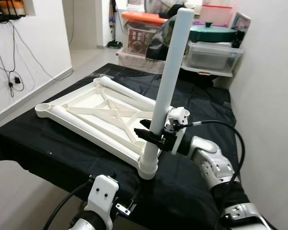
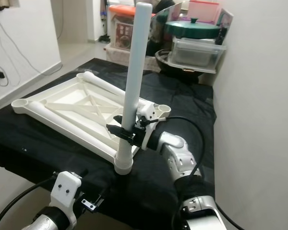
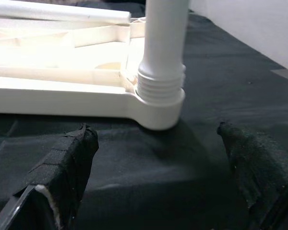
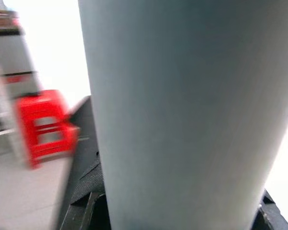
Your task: Building children table
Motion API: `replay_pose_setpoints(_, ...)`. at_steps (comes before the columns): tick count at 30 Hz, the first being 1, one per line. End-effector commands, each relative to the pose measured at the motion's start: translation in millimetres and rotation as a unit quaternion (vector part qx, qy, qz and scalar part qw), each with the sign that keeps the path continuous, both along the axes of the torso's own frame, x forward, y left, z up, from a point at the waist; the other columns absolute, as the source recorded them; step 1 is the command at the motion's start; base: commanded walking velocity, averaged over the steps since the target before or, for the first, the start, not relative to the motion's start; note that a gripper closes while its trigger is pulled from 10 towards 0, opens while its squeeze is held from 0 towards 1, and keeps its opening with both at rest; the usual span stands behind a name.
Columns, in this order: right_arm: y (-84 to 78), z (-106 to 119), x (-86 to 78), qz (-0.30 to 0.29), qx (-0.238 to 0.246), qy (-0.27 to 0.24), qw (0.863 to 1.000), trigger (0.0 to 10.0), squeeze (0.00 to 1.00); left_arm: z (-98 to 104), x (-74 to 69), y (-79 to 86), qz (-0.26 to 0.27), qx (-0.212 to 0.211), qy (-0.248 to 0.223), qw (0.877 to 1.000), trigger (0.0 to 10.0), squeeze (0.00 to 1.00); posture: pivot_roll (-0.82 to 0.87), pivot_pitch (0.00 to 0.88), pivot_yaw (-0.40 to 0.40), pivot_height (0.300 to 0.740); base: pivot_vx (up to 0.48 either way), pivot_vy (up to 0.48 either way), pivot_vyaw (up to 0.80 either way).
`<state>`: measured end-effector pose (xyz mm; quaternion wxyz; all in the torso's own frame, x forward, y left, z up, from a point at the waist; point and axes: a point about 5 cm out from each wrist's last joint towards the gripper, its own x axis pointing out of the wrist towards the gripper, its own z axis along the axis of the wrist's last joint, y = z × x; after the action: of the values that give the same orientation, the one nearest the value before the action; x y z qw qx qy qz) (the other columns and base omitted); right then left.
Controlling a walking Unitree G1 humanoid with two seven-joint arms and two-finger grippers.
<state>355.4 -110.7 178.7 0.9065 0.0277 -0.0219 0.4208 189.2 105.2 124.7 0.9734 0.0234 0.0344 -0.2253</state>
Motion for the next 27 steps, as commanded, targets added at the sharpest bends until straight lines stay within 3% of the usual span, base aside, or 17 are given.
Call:
replay_pose_setpoints(1,-16.6,-18.1,6.9,-0.091,-0.011,0.042,0.995,0.0,0.00,-2.0,0.3,0.5,0.003,0.003,0.007,1.000,10.0,0.00,0.23,0.013,-0.100,0.740,0.000,0.000,0.00)
replay_pose_setpoints(2,-16.6,-18.1,6.9,-0.091,-0.011,0.042,0.995,0.0,0.00,-2.0,0.3,0.5,0.003,0.003,0.007,1.000,10.0,0.00,0.23,0.013,-0.100,0.740,0.000,0.000,0.00)
replay_pose_setpoints(3,-24.6,-19.2,14.4,-0.166,-0.009,0.050,0.985,0.0,0.00,-1.8,1.2,0.7,0.003,0.004,0.005,1.000,10.0,0.00,0.23,0.013,-0.099,0.740,0.000,0.000,0.00)
replay_pose_setpoints(4,-24.6,-19.2,14.4,-0.166,-0.009,0.050,0.985,0.0,0.00,-1.8,1.2,0.7,0.003,0.004,0.005,1.000,10.0,0.00,0.23,0.013,-0.099,0.740,0.000,0.000,0.00)
replay_pose_setpoints(5,-33.5,-19.5,20.0,-0.241,-0.008,0.054,0.969,0.0,0.00,-1.8,2.1,0.6,0.003,0.004,0.004,1.000,10.0,0.00,0.23,0.013,-0.098,0.740,0.000,0.000,0.00)
replay_pose_setpoints(7,-33.5,-19.5,20.0,-0.241,-0.008,0.054,0.969,0.0,0.00,-1.8,2.1,0.6,0.003,0.004,0.004,1.000,10.0,0.00,0.23,0.013,-0.098,0.740,0.000,0.000,0.00)
replay_pose_setpoints(9,-45.6,-21.7,23.6,-0.355,-0.012,0.058,0.933,0.0,0.00,-1.3,3.5,0.3,0.002,0.004,0.002,1.000,10.0,0.00,0.23,0.013,-0.101,0.740,0.000,0.000,0.00)
replay_pose_setpoints(10,-45.6,-21.7,23.6,-0.355,-0.012,0.058,0.933,0.0,0.00,-1.3,3.5,0.3,0.002,0.004,0.002,1.000,10.0,0.00,0.23,0.013,-0.101,0.740,0.000,0.000,0.00)
replay_pose_setpoints(12,-50.2,-24.2,21.5,-0.445,-0.003,0.070,0.893,0.0,0.00,-1.0,4.1,0.0,0.002,0.005,0.001,1.000,10.0,0.00,0.23,0.013,-0.101,0.740,0.000,0.000,0.00)
replay_pose_setpoints(13,-50.2,-24.2,21.5,-0.445,-0.003,0.070,0.893,0.0,0.00,-1.0,4.1,0.0,0.002,0.005,0.001,1.000,10.0,0.00,0.23,0.013,-0.101,0.740,0.000,0.000,0.00)
replay_pose_setpoints(15,-51.6,-25.2,17.7,-0.512,0.013,0.084,0.855,0.0,0.00,-0.7,4.5,0.1,0.002,0.006,0.000,1.000,10.0,0.00,0.23,0.014,-0.100,0.740,0.000,0.000,0.00)
replay_pose_setpoints(17,-51.6,-25.2,17.7,-0.512,0.013,0.084,0.855,0.0,0.00,-0.7,4.5,0.1,0.002,0.006,0.000,1.000,10.0,0.00,0.23,0.014,-0.100,0.740,0.000,0.000,0.00)
replay_pose_setpoints(20,-42.8,-23.3,10.0,-0.597,0.052,0.102,0.794,0.0,0.00,0.6,5.9,-1.8,0.000,0.007,-0.004,1.000,10.0,0.00,0.23,0.013,-0.102,0.740,0.000,0.000,0.00)
replay_pose_setpoints(25,-28.1,-26.1,6.6,-0.616,0.068,0.117,0.776,0.0,0.00,0.9,6.6,-3.1,-0.002,0.008,-0.006,1.000,10.0,0.00,0.24,0.011,-0.104,0.740,0.000,0.000,0.00)
replay_pose_setpoints(27,-28.1,-26.1,6.6,-0.616,0.068,0.117,0.776,0.0,0.00,0.9,6.6,-3.1,-0.002,0.008,-0.006,1.000,10.0,0.00,0.24,0.011,-0.104,0.740,0.000,0.000,0.00)
